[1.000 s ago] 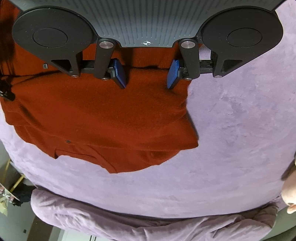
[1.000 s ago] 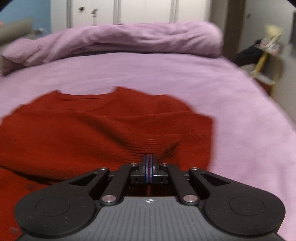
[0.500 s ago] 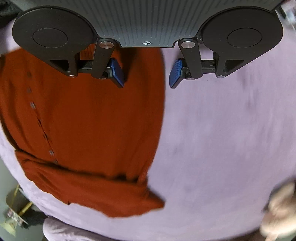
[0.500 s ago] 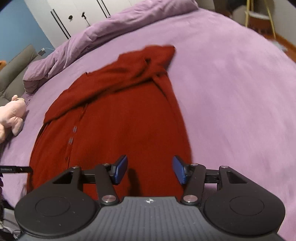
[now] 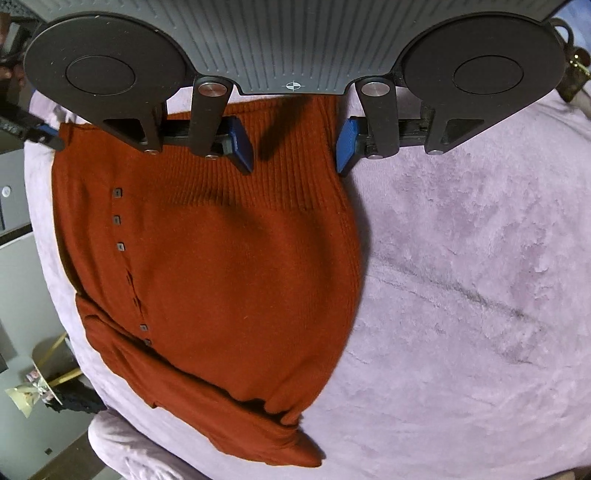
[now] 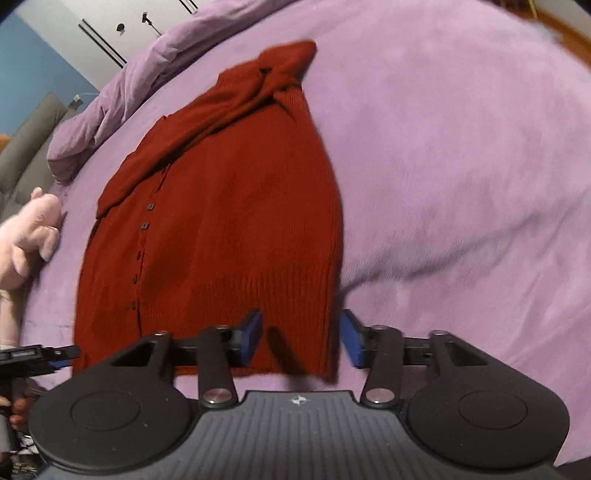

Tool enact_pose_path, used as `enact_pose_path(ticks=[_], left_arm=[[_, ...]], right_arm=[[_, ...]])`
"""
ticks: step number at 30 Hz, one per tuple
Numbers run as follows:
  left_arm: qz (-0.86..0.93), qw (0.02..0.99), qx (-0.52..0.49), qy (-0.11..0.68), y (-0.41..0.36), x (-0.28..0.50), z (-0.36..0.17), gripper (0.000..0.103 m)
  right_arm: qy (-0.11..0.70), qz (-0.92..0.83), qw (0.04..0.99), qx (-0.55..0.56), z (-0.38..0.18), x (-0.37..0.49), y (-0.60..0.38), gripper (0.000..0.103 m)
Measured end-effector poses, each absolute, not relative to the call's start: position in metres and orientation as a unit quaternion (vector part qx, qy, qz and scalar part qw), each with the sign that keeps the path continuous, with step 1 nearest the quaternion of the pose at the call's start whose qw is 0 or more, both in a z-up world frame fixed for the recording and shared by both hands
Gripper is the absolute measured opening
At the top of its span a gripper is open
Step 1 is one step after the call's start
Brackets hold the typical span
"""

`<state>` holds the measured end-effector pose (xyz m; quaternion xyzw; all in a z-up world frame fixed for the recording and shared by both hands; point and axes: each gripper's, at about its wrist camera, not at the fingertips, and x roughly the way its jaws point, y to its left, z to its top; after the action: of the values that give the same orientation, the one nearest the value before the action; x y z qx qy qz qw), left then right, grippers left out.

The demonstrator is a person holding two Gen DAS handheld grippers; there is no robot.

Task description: Fold small clothes

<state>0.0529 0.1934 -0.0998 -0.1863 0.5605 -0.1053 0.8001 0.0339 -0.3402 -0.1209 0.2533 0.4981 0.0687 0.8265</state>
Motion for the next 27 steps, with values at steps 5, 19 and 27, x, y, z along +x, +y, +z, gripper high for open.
enact_pose_path(ticks=[5,19,27], left_arm=[[-0.111,0.789,-0.189,0.574,0.198,0.055,-0.106,0.026],[-0.106,0.864,-0.243,0.428,0.202,0.136,-0.028,0.007],[-0.016,0.904,-0.138,0.404,0.165,0.181,-0.049,0.032]], right_arm=[[0.506,0.076,0.811,0.286,-0.130,0.037,-0.342,0.008],[0.386,0.115,0.846,0.349,-0.084,0.127,-0.342,0.004],[0.361,0.045,0.912,0.191,-0.084,0.179,-0.321,0.012]])
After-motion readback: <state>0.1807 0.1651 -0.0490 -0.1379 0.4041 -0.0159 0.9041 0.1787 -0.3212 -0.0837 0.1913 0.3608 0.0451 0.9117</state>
